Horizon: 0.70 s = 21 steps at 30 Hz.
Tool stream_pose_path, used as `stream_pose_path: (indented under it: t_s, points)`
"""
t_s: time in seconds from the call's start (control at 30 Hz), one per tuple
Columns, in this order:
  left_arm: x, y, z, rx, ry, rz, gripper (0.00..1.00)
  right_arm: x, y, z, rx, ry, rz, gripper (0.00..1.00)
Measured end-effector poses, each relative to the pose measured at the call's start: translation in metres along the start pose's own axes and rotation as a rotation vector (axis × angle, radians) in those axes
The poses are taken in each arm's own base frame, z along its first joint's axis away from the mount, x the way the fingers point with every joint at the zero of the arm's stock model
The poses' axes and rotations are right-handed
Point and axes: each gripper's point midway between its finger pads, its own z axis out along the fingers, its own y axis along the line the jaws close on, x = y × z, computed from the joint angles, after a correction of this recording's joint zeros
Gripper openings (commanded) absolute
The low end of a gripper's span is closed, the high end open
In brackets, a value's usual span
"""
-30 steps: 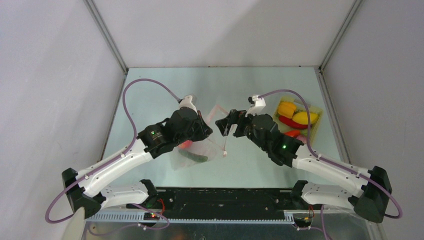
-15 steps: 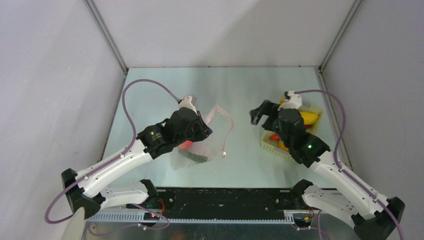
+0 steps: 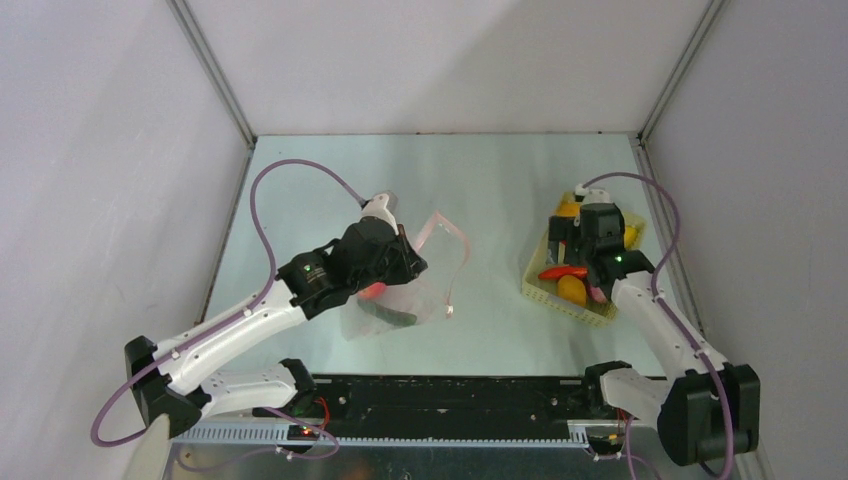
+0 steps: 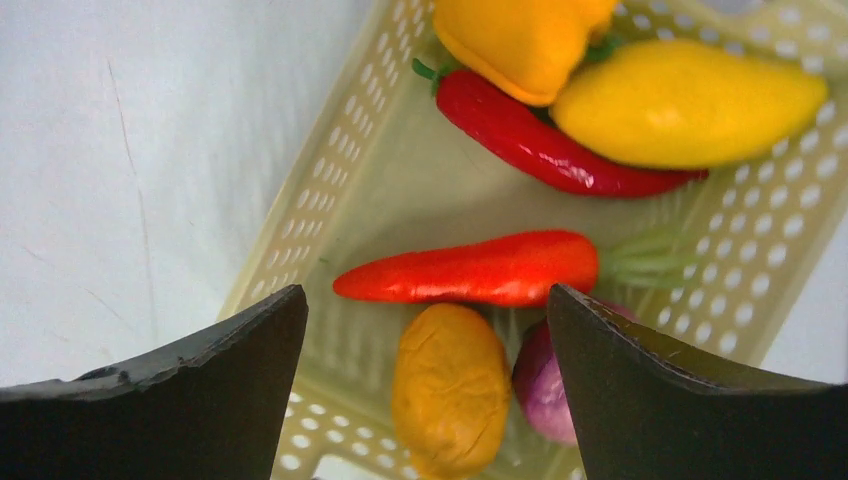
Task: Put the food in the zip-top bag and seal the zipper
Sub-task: Pick up the fake vegetable from the bin.
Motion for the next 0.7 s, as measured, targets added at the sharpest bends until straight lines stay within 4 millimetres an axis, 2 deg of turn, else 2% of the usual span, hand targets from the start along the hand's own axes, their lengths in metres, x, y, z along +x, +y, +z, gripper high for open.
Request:
stream_pose_path:
  t_s: [0.17, 0.3, 0.5, 0.7]
  points:
    - [0.002, -0.002, 0.001, 0.013, 0.011, 0.017, 0.0, 0.002, 0.002, 0.024, -0.06, 0.019, -0.296, 0.92]
    - [0.004, 0.0, 0.005, 0.01, 0.019, 0.039, 0.0, 0.006, -0.006, 0.047, -0.061, 0.05, -0.427, 0.89]
    - [0.008, 0.005, 0.014, -0.013, 0.042, 0.059, 0.0, 0.021, -0.023, 0.078, -0.042, 0.115, -0.497, 0.82]
    - [0.007, 0.005, 0.017, -0.005, 0.046, 0.067, 0.0, 0.016, -0.036, 0.101, -0.03, 0.088, -0.488, 0.8]
